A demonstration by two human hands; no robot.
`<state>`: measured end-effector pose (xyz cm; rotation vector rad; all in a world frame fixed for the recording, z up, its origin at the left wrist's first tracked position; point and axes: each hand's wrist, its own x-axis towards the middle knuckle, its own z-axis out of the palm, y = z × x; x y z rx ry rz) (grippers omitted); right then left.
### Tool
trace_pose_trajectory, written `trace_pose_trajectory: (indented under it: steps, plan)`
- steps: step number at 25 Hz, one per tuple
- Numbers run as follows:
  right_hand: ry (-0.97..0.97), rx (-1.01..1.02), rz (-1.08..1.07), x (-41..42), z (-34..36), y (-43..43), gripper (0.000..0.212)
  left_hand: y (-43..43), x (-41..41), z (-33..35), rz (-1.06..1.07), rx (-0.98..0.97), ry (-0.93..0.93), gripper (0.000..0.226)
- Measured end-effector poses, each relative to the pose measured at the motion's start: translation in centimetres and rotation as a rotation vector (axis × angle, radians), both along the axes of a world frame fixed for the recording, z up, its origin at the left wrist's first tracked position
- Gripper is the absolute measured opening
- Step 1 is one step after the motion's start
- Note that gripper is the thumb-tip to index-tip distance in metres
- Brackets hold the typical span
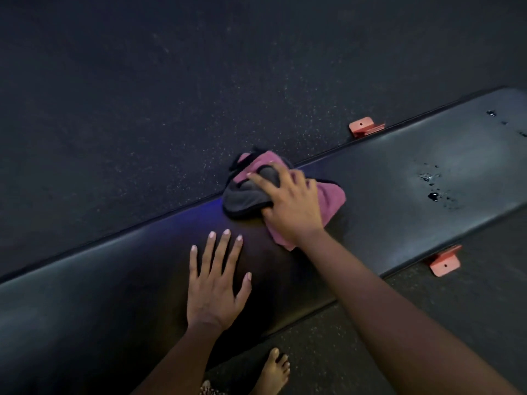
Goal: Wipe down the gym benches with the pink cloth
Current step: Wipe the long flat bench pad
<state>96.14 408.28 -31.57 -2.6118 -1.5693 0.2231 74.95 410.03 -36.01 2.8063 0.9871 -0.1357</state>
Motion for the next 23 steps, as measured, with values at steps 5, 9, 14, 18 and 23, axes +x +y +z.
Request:
trace_pose_trajectory:
  steps: [5, 9, 14, 18, 23]
  plan:
    - [-0.059, -0.013, -0.254, 6.1, -0.3, -3.1, 0.064, -0.1, -0.1, -0.1, 0.004, 0.021, -0.044, 0.068]
    - [-0.098, 0.007, -0.48, 9.7, -0.5, -5.7, 0.06, 0.0, 0.0, -0.2, 0.005, 0.018, -0.033, 0.067]
    - [0.065, 0.195, -0.588, 6.0, 2.1, -7.5, 0.058, -0.2, 0.0, 0.2, 0.0, 0.016, -0.031, 0.065]
    - [0.017, 0.094, -0.179, -7.6, 0.3, -13.6, 0.076, -1.5, 0.4, 0.8, 0.034, -0.051, -0.047, 0.063]
    - [-0.094, 0.099, -0.131, -1.3, -1.5, -19.0, 0.069, -4.9, 5.1, 2.7, 0.099, -0.251, -0.244, 0.064]
